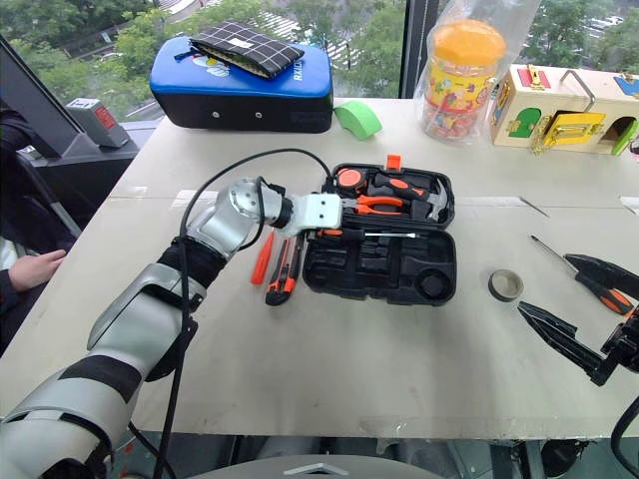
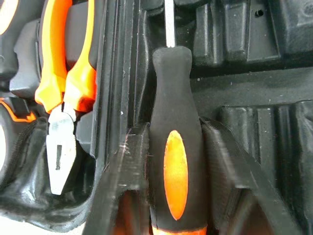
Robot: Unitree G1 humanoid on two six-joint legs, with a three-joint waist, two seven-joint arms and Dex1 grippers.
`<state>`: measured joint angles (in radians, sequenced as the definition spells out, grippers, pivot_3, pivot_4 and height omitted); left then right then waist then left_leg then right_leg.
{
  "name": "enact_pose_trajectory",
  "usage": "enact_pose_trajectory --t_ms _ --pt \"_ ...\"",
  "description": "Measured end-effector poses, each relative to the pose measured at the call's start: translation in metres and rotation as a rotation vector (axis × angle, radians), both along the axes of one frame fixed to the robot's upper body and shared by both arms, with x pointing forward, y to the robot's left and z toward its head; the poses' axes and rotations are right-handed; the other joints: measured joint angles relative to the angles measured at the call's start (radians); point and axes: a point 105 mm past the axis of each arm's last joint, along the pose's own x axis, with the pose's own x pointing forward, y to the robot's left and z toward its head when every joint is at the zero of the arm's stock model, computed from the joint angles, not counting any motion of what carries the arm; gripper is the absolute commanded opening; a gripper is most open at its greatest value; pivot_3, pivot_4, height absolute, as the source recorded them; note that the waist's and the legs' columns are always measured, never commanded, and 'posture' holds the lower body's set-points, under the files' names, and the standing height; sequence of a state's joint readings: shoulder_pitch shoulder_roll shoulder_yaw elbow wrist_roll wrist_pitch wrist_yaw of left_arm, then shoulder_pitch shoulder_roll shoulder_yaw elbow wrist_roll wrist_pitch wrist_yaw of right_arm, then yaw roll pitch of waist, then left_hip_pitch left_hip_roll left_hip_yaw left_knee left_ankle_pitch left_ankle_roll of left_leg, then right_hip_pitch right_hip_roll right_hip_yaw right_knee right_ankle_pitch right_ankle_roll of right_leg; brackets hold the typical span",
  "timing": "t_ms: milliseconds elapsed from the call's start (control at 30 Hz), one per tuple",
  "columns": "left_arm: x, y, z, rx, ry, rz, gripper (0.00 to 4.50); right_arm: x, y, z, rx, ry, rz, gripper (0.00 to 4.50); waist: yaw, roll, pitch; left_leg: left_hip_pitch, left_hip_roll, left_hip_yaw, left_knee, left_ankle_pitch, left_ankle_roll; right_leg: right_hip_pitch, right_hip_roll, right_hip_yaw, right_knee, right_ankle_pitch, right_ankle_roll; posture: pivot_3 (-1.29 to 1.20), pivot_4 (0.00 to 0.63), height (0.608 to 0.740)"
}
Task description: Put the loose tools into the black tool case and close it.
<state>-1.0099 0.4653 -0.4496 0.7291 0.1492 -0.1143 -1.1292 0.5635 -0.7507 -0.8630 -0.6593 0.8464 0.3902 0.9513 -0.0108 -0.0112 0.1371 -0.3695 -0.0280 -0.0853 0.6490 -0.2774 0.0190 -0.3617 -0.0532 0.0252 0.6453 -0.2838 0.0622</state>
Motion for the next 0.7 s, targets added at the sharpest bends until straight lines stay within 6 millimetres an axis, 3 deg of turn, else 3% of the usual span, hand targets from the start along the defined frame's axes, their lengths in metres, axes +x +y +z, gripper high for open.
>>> enact_pose_trajectory --t_ms 67,133,200,300,333,400,533,633,700 --pt "0.001 0.005 0.021 -0.110 0.018 0.034 2.93 -0.001 0.000 -0.001 0.003 0.001 -0.006 4.50 0.000 0.000 0.000 -0.001 0.000 -0.001 0.000 0.000 0.000 0.000 0.000 -0.001 0.000 0.000 0.000 0.00 0.150 0.740" --pt "0.002 0.006 0.037 -0.188 0.017 0.053 2.48 -0.001 0.000 -0.002 0.003 0.002 -0.009 4.50 0.001 0.000 0.000 -0.001 0.000 -0.001 0.000 0.000 0.000 0.000 0.000 -0.001 -0.001 0.000 0.000 0.00 0.150 0.740" --pt "-0.002 0.007 0.051 -0.318 0.048 0.090 1.75 -0.001 0.002 -0.003 0.006 -0.009 -0.013 4.50 0.004 0.000 0.000 -0.001 0.000 -0.001 0.000 0.000 0.000 0.000 -0.001 -0.001 -0.001 -0.001 0.001 0.00 0.150 0.740" --pt "-0.009 0.003 0.038 -0.439 0.168 0.185 0.28 -0.001 0.007 -0.009 0.032 0.001 -0.014 4.50 0.005 0.001 0.000 -0.001 0.000 -0.001 0.000 0.000 0.000 0.000 -0.001 -0.001 -0.001 -0.001 0.001 0.00 0.150 0.740" --pt "-0.011 0.000 0.032 -0.469 0.205 0.217 0.13 0.000 0.008 -0.011 0.034 0.003 -0.014 4.50 0.006 0.001 0.000 -0.002 0.000 -0.002 0.001 0.000 0.000 0.000 -0.001 -0.001 -0.001 -0.001 0.001 0.00 0.150 0.740" --pt "-0.014 -0.007 0.022 -0.505 0.268 0.267 0.13 0.000 0.010 -0.011 0.030 0.000 -0.014 4.50 0.009 0.000 0.000 -0.002 0.000 -0.002 0.002 0.000 0.000 0.000 -0.001 -0.001 -0.001 -0.001 0.001 0.00 0.150 0.740" --pt "-0.010 -0.020 0.014 -0.555 0.223 0.363 0.13 0.000 0.014 -0.013 0.043 -0.004 -0.019 4.50 0.021 0.001 -0.001 -0.001 -0.001 -0.001 0.002 0.000 0.000 0.000 -0.002 0.001 -0.001 -0.001 0.001 0.00 0.150 0.740" --pt "-0.014 -0.021 -0.016 -0.481 0.235 0.411 0.13 -0.001 0.016 -0.015 0.042 0.000 -0.017 4.50 0.022 0.001 -0.001 0.000 -0.001 0.000 0.001 0.000 0.000 0.000 -0.001 0.001 -0.001 -0.001 0.001 0.00 0.150 0.740" --pt "-0.016 -0.024 -0.020 -0.441 0.178 0.370 0.13 -0.002 0.015 -0.017 0.041 0.010 -0.025 4.50 0.026 0.001 -0.002 0.000 -0.001 -0.001 0.001 0.000 0.000 0.000 -0.002 0.001 -0.001 -0.001 0.001 0.00 0.150 0.740"
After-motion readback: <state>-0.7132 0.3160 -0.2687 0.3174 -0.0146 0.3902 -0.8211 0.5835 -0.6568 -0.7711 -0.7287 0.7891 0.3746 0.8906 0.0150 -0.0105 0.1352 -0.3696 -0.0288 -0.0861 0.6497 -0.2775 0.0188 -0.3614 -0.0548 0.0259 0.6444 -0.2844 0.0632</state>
